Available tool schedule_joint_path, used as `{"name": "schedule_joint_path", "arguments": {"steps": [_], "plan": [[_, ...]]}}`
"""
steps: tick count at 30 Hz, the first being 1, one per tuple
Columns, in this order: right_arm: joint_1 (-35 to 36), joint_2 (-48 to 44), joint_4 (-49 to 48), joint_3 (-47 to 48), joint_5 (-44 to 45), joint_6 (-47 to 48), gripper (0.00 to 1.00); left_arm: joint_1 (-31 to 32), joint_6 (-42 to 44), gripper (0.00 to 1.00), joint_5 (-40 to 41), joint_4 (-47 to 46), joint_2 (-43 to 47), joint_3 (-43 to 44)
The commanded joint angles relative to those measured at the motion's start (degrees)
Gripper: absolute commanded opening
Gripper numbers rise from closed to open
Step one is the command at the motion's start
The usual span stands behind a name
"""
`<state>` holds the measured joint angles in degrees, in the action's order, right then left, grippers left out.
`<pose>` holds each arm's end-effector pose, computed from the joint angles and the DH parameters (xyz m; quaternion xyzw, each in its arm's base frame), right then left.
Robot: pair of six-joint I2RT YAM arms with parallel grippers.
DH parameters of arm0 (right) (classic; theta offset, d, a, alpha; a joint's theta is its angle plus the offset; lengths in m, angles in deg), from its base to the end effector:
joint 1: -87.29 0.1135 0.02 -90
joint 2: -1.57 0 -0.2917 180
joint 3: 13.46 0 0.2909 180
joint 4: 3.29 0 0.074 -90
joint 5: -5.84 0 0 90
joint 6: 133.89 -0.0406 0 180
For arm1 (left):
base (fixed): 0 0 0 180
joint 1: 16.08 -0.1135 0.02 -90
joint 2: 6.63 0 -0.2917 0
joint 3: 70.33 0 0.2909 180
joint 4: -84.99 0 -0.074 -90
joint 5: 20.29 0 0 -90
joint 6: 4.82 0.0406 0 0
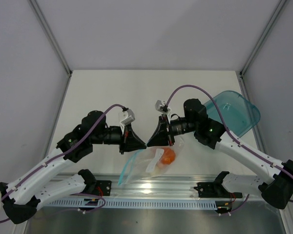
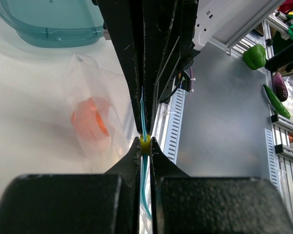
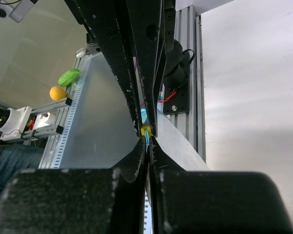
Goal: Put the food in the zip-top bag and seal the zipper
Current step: Zip the zipper food storage bag at the center of the board.
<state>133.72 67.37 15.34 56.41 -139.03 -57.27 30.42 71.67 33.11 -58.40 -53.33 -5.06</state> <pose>0.1723 0.2293 0.3757 -0.4699 0.5929 0.5866 0.2890 0.1181 -0.1596 0.3854 0.3950 0.6843 -0.4990 0.3560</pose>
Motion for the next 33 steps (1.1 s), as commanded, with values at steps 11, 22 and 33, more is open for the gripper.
{"name": "schedule_joint_path", "arguments": {"steps": [11, 22, 33], "plan": [[-0.99, -5.50, 0.92, 1.97, 22.52, 0.11, 0.00, -0.36, 0.60, 0.01, -0.14, 1.22, 1.87, 0.69], [-7.23, -9.02, 4.17, 0.91, 27.18, -0.24, 0.00, -0.45, 0.42, 0.01, 1.79, 4.82, 5.21, 0.16], [-11.45, -11.40, 3.82, -2.16, 28.85, -1.99, 0.00, -0.36, -4.06, 0.01, 5.04, 10.97, 14.60, -3.44]]}}
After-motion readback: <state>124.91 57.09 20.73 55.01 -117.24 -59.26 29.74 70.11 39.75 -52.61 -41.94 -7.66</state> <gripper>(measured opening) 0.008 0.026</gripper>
